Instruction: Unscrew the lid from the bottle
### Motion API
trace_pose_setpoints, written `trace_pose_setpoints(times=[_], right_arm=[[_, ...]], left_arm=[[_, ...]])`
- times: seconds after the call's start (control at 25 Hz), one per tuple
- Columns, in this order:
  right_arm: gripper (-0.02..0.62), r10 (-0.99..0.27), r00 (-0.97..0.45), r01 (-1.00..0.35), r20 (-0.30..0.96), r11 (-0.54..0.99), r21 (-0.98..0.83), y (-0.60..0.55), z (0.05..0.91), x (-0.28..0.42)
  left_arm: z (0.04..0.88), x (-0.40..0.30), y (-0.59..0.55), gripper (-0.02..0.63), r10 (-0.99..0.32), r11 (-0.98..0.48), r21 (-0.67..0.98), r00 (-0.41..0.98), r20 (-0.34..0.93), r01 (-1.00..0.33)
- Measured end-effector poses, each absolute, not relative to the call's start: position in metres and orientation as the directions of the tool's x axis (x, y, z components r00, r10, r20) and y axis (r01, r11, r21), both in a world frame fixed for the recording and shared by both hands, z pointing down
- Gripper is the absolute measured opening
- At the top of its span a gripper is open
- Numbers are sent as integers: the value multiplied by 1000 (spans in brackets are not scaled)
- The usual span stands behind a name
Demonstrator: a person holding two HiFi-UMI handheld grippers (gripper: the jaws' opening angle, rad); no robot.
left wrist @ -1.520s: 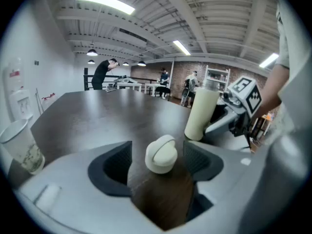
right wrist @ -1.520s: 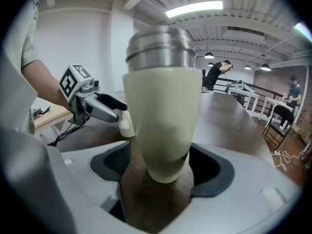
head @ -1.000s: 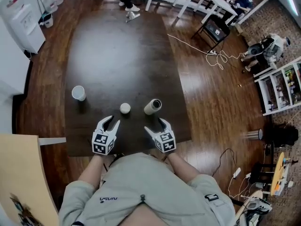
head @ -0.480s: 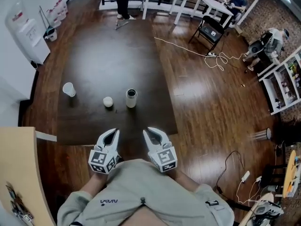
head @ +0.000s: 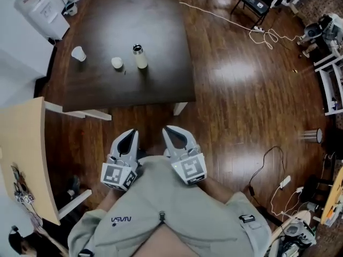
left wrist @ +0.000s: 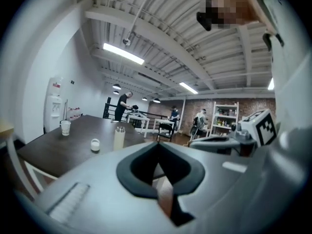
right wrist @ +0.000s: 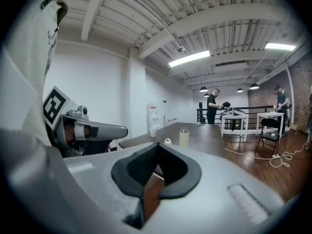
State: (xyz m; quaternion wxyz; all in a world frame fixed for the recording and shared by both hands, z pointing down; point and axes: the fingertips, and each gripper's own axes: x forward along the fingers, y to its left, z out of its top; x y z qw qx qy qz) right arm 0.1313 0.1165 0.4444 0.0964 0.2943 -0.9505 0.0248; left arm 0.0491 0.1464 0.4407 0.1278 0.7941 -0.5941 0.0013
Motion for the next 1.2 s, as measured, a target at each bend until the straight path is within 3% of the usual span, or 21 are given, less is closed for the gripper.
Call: trace_pose_setpoints(times=[1.2], right_arm=[[-2,-517,-839,-517,170,855,46,165,436,149]], left_arm=[[432,86,182,2,-948,-265,195,291,124,-944]])
